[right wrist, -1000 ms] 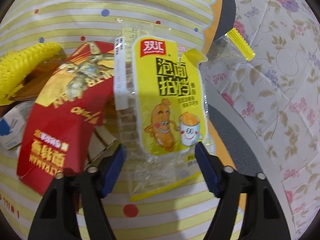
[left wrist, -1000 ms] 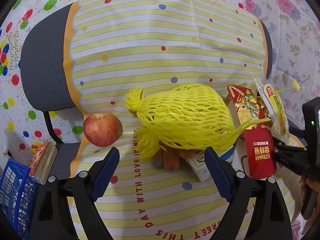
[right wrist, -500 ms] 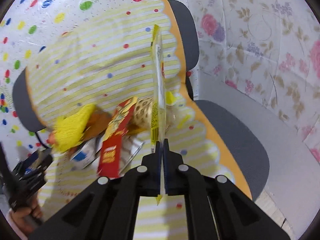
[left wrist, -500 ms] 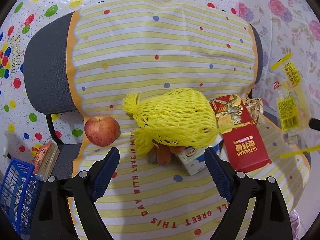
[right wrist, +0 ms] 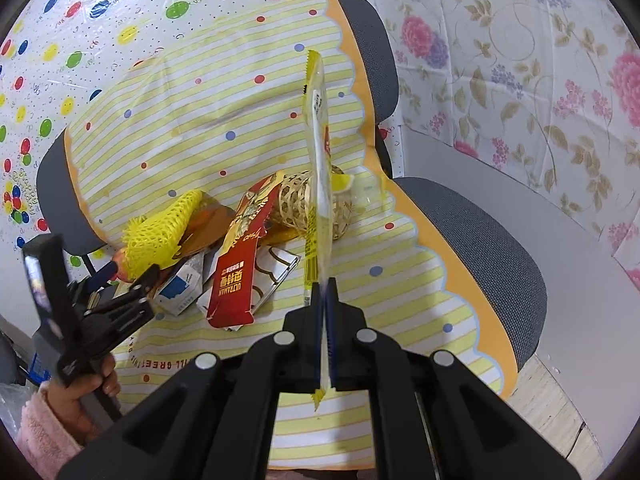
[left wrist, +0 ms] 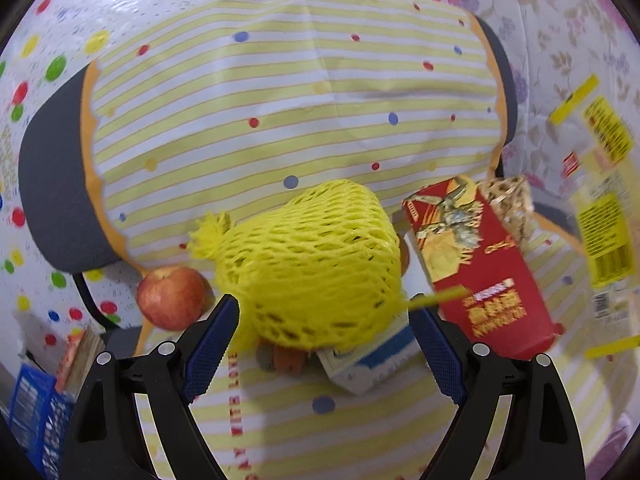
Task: Collect trash
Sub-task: 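Grasp the yellow foam fruit net with the left gripper while the right gripper holds the snack, then carry both items over the bin and open both grippers to drop them, then return both grippers to the chair toward the orange glove and red box, then grasp the orange glove with the left gripper while the right gripper grasps a white paper, then carry the glove and paper toward the pink bin with both grippers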
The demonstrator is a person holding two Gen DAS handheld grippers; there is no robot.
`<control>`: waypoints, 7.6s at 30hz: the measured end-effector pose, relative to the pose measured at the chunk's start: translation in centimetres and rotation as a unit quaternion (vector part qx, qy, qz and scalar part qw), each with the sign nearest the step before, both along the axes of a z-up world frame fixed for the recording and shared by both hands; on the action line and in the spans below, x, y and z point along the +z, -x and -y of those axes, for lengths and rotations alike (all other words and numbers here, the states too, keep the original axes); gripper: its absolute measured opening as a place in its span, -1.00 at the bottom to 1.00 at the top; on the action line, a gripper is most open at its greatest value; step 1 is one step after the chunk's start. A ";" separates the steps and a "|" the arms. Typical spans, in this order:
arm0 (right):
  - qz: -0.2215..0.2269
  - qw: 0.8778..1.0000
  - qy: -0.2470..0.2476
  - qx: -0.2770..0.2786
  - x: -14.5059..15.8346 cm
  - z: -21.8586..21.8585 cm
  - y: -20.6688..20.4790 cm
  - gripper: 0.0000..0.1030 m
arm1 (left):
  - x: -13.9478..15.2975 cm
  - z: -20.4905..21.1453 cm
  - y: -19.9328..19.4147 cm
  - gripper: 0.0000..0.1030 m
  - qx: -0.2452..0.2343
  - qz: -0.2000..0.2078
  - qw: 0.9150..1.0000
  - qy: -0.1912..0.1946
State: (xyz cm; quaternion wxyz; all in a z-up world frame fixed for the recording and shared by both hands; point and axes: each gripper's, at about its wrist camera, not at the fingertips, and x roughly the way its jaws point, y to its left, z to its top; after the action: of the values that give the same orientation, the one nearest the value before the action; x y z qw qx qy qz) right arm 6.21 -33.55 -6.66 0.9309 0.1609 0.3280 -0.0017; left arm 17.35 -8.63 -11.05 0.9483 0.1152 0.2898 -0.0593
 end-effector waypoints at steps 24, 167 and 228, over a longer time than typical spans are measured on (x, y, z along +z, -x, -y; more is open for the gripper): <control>0.028 0.999 0.031 -0.003 2.1 -0.7 2.8 -0.95 | 13.3 -7.3 6.3 -0.86 -0.063 0.093 0.983 0.144; 0.053 0.988 0.106 0.099 1.5 -11.0 -8.1 -0.96 | 0.8 -5.1 -4.2 0.26 0.000 -0.079 0.994 0.071; -0.010 0.997 0.056 -0.061 -1.5 0.6 17.5 -0.96 | 2.3 8.7 20.0 -0.84 -0.252 -0.059 0.957 0.129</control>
State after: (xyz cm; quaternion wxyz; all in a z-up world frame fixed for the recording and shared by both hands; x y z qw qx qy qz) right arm -11.29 -34.14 -8.12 0.9334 0.1277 0.3261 -0.0782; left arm -2.64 -17.29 -8.77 0.8906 0.0578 0.2967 -0.3397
